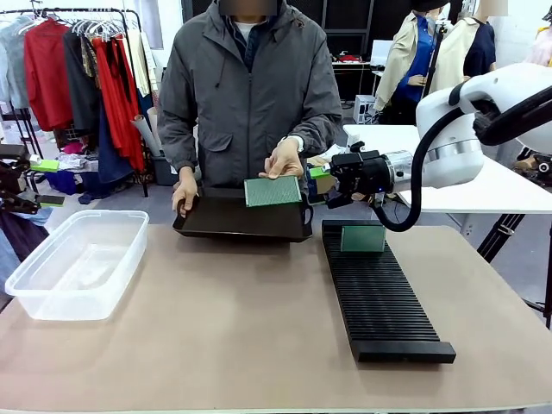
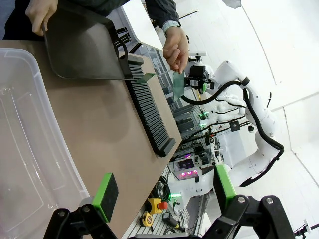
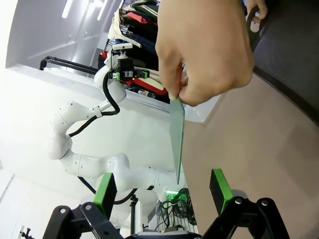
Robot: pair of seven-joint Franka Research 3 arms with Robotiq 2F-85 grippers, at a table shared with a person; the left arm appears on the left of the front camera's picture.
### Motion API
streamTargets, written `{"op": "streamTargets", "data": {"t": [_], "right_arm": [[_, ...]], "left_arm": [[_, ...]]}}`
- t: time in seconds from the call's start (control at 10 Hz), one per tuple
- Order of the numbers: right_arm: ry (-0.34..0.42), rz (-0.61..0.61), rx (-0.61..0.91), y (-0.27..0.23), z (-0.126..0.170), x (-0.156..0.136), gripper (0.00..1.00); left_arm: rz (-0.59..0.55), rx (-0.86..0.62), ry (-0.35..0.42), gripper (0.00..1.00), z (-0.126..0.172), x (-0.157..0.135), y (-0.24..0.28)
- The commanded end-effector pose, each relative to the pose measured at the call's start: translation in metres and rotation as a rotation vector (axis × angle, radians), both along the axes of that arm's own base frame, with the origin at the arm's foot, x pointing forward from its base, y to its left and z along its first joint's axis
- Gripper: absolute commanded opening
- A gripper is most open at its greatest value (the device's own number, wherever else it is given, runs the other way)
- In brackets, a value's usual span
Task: Sort PCBs into racks and boxes based on the side picked up.
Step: Pick up the Blank PCB handed by the Human.
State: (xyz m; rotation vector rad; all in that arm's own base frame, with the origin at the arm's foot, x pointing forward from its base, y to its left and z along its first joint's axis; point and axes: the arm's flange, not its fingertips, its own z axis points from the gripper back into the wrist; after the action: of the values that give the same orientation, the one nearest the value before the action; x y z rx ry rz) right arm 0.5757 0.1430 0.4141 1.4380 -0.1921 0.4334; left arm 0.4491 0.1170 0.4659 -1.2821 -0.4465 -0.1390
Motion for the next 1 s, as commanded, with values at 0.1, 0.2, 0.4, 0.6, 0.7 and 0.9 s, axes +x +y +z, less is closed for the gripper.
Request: {"op": "streamTargets", "data": {"t": [0.1, 0.2, 0.4, 0.6, 0.7, 0.9], "right_arm": [[0.013, -0.045, 0.015, 0.018, 0.004, 0.012, 1.00], [0.008, -0.050, 0.022, 0.024, 0.004, 0.013, 1.00], [0.001, -0.060, 0.021, 0.034, 0.003, 0.016, 1.00], [0.001, -0.065, 0.017, 0.045, 0.000, 0.019, 1.00], [-0.005, -0.071, 0.023, 0.050, 0.000, 0.021, 1.00], [-0.004, -0.073, 0.020, 0.054, 0.000, 0.022, 1.00]], "left_arm": [[0.003, -0.001, 0.009, 1.00, 0.002, -0.001, 0.000], [0.003, -0.001, 0.009, 1.00, 0.002, -0.001, 0.000], [0.003, -0.001, 0.009, 1.00, 0.002, -0.001, 0.000], [0.003, -0.001, 0.009, 1.00, 0.002, -0.001, 0.000], [0.003, -0.001, 0.009, 1.00, 0.002, -0.001, 0.000], [0.003, -0.001, 0.009, 1.00, 0.002, -0.001, 0.000]]}}
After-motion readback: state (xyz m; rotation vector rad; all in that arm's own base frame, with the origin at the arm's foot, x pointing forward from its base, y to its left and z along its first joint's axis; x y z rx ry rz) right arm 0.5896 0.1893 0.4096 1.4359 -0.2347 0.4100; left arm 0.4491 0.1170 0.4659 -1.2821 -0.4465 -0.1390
